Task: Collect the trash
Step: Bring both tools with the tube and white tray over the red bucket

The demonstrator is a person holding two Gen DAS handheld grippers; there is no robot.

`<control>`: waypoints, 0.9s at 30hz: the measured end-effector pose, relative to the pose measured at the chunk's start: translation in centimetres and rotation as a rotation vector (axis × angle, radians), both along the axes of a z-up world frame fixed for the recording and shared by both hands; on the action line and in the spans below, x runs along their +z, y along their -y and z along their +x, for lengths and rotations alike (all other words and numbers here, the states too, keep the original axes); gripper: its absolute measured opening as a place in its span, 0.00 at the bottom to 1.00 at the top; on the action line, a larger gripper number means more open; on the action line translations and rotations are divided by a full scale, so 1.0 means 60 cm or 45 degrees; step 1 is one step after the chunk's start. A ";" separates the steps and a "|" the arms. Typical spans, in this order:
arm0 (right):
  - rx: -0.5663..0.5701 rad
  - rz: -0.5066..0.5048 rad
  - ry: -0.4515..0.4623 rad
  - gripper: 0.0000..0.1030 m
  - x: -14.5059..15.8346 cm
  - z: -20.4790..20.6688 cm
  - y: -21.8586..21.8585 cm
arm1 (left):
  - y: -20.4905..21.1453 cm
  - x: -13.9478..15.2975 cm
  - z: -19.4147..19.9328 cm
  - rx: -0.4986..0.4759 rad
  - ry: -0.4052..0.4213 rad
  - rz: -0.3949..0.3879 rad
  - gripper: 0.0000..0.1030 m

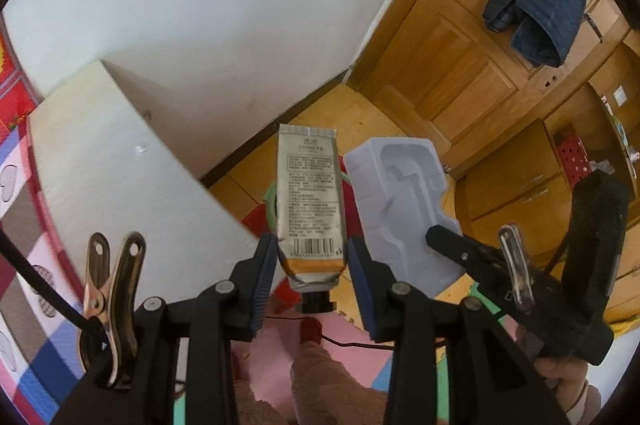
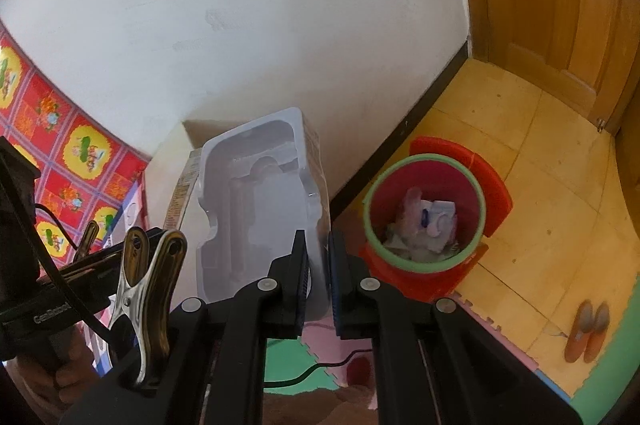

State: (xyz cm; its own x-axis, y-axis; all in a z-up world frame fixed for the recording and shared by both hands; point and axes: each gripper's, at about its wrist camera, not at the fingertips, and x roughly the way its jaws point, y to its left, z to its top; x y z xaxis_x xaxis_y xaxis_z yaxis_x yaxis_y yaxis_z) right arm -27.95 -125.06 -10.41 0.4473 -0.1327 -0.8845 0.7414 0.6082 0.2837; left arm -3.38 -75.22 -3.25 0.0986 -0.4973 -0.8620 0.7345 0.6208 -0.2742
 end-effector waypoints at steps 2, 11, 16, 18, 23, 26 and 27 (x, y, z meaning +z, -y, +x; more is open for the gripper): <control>0.008 0.006 -0.011 0.10 -0.004 -0.010 0.023 | 0.025 -0.005 -0.010 0.009 -0.005 0.004 0.37; 0.046 0.031 -0.070 0.10 -0.034 -0.056 0.130 | 0.112 -0.044 -0.048 0.016 -0.013 0.032 0.37; 0.063 0.048 -0.108 0.10 -0.061 -0.068 0.175 | 0.154 -0.081 -0.060 0.025 -0.018 0.050 0.37; 0.075 0.051 -0.135 0.10 -0.077 -0.072 0.192 | 0.178 -0.104 -0.065 0.034 -0.031 0.063 0.37; 0.092 0.069 -0.196 0.10 -0.125 -0.084 0.229 | 0.218 -0.167 -0.071 0.036 -0.038 0.089 0.37; 0.101 0.080 -0.232 0.10 -0.156 -0.089 0.247 | 0.236 -0.208 -0.072 0.038 -0.055 0.112 0.37; 0.100 0.084 -0.241 0.10 -0.167 -0.092 0.254 | 0.241 -0.224 -0.070 0.041 -0.062 0.117 0.37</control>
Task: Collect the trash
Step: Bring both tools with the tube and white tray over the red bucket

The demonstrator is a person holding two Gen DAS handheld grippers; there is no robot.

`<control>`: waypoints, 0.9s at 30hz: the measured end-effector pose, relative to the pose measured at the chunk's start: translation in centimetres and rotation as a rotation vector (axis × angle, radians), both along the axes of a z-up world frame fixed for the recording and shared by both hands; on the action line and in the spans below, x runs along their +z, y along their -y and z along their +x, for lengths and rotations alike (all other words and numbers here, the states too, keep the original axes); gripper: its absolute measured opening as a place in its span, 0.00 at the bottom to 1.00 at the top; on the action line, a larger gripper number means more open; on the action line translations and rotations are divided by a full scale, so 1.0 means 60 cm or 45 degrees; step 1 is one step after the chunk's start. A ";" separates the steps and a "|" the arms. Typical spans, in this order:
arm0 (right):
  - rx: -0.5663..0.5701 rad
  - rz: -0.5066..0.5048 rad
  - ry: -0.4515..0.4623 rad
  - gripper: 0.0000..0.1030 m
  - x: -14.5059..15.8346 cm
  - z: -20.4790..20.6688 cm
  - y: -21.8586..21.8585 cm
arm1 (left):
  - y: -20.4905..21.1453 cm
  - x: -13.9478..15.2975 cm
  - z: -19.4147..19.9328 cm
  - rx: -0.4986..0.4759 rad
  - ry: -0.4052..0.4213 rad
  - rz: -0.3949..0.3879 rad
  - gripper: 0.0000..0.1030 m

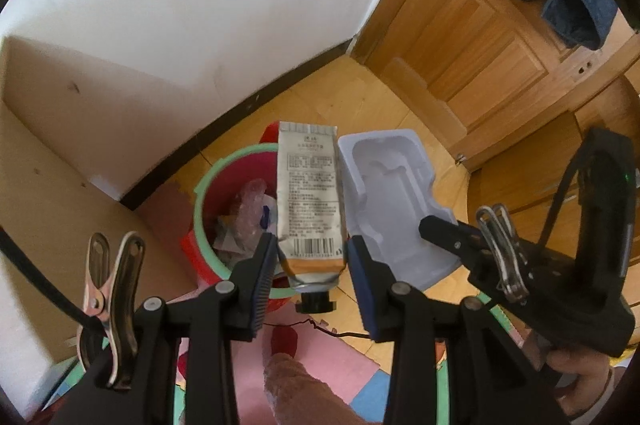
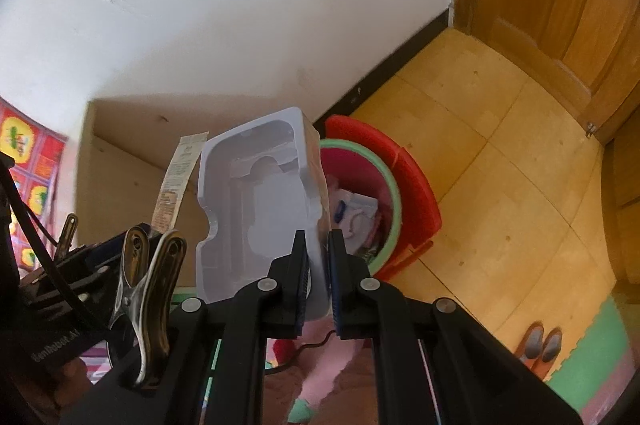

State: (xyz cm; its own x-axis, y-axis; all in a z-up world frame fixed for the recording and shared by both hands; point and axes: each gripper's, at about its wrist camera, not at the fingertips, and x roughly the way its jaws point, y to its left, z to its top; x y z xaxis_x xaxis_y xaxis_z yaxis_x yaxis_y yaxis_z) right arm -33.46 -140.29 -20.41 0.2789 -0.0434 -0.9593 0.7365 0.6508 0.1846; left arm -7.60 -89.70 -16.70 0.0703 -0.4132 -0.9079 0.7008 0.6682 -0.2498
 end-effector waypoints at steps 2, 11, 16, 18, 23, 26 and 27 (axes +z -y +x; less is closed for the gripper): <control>-0.003 0.011 -0.023 0.10 -0.027 -0.003 0.013 | 0.009 -0.029 0.008 0.008 -0.018 0.005 0.37; -0.009 0.057 -0.105 0.10 -0.130 -0.008 0.057 | 0.033 -0.142 0.045 0.045 -0.033 0.072 0.37; -0.001 0.069 -0.134 0.10 -0.165 -0.002 0.067 | 0.044 -0.201 0.058 0.058 -0.063 0.118 0.37; 0.005 0.071 -0.147 0.10 -0.179 0.002 0.068 | 0.047 -0.218 0.063 0.060 -0.066 0.132 0.37; 0.006 0.087 -0.175 0.10 -0.205 0.009 0.063 | 0.052 -0.255 0.076 0.058 -0.074 0.167 0.37; 0.006 0.090 -0.189 0.10 -0.218 0.010 0.068 | 0.052 -0.270 0.080 0.062 -0.091 0.188 0.37; 0.005 0.094 -0.191 0.10 -0.221 0.010 0.067 | 0.053 -0.272 0.079 0.067 -0.093 0.190 0.37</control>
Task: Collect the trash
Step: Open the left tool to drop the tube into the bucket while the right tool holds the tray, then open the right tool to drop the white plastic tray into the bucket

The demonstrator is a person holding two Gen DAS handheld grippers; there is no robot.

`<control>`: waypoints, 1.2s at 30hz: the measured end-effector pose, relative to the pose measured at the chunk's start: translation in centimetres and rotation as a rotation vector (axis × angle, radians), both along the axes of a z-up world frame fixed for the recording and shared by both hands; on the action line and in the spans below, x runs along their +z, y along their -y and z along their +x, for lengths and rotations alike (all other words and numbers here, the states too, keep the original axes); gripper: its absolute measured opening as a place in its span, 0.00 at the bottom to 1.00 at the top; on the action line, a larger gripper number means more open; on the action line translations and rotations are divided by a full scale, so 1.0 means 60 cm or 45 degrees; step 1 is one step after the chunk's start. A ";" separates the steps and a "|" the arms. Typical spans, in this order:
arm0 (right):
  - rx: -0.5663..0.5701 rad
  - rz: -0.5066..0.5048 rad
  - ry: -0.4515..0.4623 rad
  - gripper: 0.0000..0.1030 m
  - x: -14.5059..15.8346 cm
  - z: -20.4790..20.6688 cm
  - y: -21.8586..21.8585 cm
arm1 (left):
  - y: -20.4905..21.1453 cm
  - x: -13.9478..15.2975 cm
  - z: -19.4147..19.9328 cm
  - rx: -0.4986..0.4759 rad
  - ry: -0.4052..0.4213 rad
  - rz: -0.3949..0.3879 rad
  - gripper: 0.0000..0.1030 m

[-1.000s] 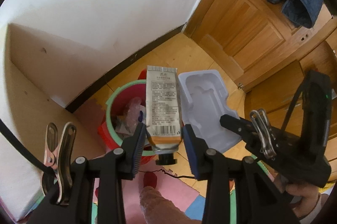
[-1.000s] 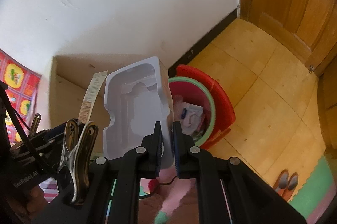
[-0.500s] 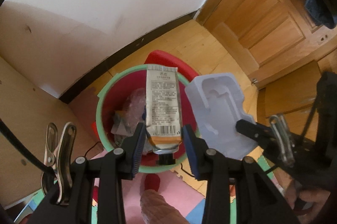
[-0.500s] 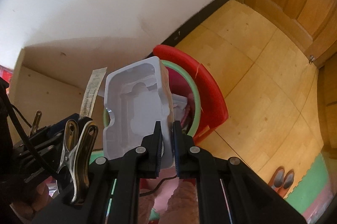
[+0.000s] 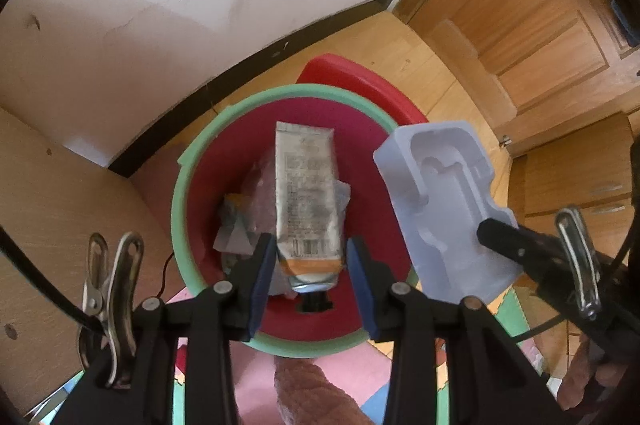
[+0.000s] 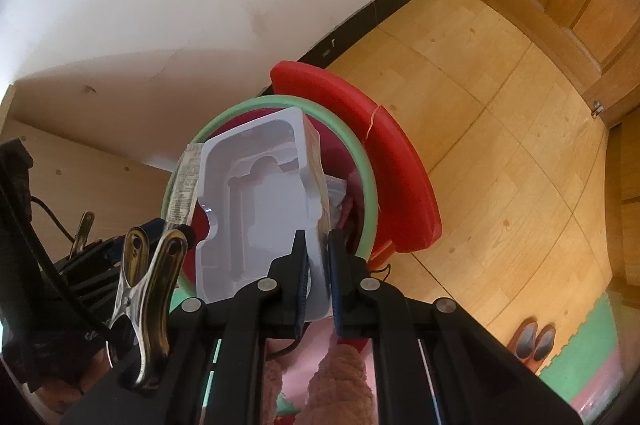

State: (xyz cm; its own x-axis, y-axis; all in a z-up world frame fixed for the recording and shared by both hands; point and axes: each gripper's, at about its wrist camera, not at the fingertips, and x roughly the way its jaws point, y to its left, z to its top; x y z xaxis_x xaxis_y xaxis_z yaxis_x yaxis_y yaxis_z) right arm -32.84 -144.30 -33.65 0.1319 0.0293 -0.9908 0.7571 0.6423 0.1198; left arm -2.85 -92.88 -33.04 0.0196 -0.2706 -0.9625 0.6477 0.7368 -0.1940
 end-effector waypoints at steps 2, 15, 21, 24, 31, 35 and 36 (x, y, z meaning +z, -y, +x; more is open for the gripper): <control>0.002 0.006 -0.008 0.10 -0.006 0.001 0.001 | 0.001 0.002 -0.003 0.004 -0.003 0.008 0.42; 0.031 0.019 -0.014 0.10 -0.015 0.010 0.000 | -0.014 0.027 -0.006 0.039 0.011 0.021 0.48; 0.051 0.069 0.035 0.12 -0.016 0.015 -0.009 | -0.026 0.036 -0.013 0.059 0.006 0.019 0.48; 0.068 0.062 0.050 0.20 -0.013 0.020 -0.016 | -0.030 0.040 -0.018 0.062 0.005 0.016 0.48; 0.097 0.046 0.113 0.24 0.007 0.026 -0.026 | -0.034 0.050 -0.028 0.052 0.014 0.013 0.48; 0.112 0.038 0.125 0.24 0.018 0.027 -0.032 | -0.039 0.059 -0.034 0.062 0.018 -0.001 0.48; 0.116 0.035 0.129 0.24 0.021 0.027 -0.034 | -0.040 0.062 -0.037 0.064 0.018 -0.007 0.48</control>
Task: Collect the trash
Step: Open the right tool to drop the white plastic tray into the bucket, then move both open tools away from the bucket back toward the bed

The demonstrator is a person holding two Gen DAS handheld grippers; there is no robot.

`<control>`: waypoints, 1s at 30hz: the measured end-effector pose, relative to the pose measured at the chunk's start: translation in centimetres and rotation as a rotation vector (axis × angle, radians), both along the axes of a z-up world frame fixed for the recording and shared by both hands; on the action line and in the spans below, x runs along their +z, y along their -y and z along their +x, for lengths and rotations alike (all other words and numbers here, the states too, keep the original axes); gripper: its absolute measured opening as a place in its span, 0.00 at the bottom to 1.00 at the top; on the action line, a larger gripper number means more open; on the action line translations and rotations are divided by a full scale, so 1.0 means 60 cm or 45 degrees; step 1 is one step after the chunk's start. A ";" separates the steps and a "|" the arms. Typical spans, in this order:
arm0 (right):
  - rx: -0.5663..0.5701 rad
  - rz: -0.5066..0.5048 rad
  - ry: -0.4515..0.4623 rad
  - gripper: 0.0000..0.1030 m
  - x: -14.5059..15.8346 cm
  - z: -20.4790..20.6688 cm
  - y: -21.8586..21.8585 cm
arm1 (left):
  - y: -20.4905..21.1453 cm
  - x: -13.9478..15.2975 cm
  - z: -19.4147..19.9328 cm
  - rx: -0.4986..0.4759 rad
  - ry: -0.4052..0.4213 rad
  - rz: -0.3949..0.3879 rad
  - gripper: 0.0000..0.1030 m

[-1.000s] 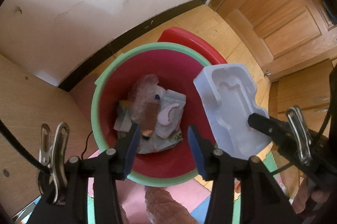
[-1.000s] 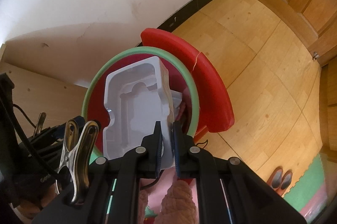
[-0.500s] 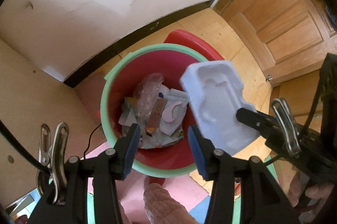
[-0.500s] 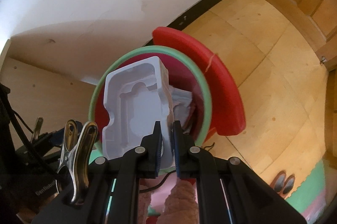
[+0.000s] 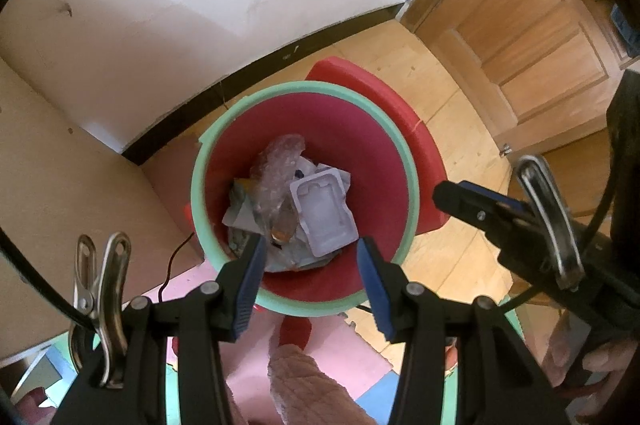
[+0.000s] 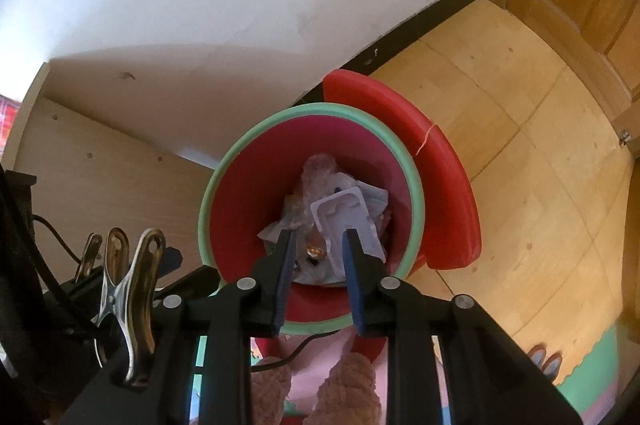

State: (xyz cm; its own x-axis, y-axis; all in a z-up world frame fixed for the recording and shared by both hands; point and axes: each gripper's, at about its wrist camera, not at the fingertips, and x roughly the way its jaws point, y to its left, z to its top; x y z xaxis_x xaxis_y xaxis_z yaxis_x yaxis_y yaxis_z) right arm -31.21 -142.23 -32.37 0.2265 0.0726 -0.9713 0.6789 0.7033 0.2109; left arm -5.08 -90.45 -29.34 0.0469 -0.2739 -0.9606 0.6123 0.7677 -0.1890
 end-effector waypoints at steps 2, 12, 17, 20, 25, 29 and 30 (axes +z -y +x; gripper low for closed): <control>0.006 -0.007 0.003 0.24 0.006 -0.002 -0.004 | -0.004 0.007 -0.006 0.000 0.001 -0.009 0.48; 0.063 -0.022 0.030 0.24 0.039 -0.007 -0.028 | -0.031 0.051 -0.040 0.030 0.025 -0.033 0.48; 0.084 -0.033 0.049 0.24 0.065 -0.010 -0.042 | -0.043 0.085 -0.063 0.019 0.040 -0.059 0.48; 0.080 -0.045 0.069 0.24 0.085 -0.013 -0.051 | -0.053 0.111 -0.078 -0.010 0.057 -0.078 0.48; 0.077 -0.078 0.106 0.24 0.123 -0.017 -0.070 | -0.073 0.155 -0.099 -0.053 0.077 -0.127 0.48; 0.076 -0.123 0.133 0.24 0.155 -0.020 -0.093 | -0.087 0.184 -0.115 -0.087 0.095 -0.156 0.48; 0.066 -0.127 0.137 0.24 0.161 -0.022 -0.098 | -0.090 0.192 -0.118 -0.092 0.101 -0.164 0.48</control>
State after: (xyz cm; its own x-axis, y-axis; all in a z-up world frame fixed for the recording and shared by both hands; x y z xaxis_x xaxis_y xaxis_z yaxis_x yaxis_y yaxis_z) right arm -32.53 -136.37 -22.71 0.3279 -0.0087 -0.9447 0.6185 0.7579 0.2077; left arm -12.17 -85.07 -17.83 0.0968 -0.3997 -0.9115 0.6820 0.6936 -0.2317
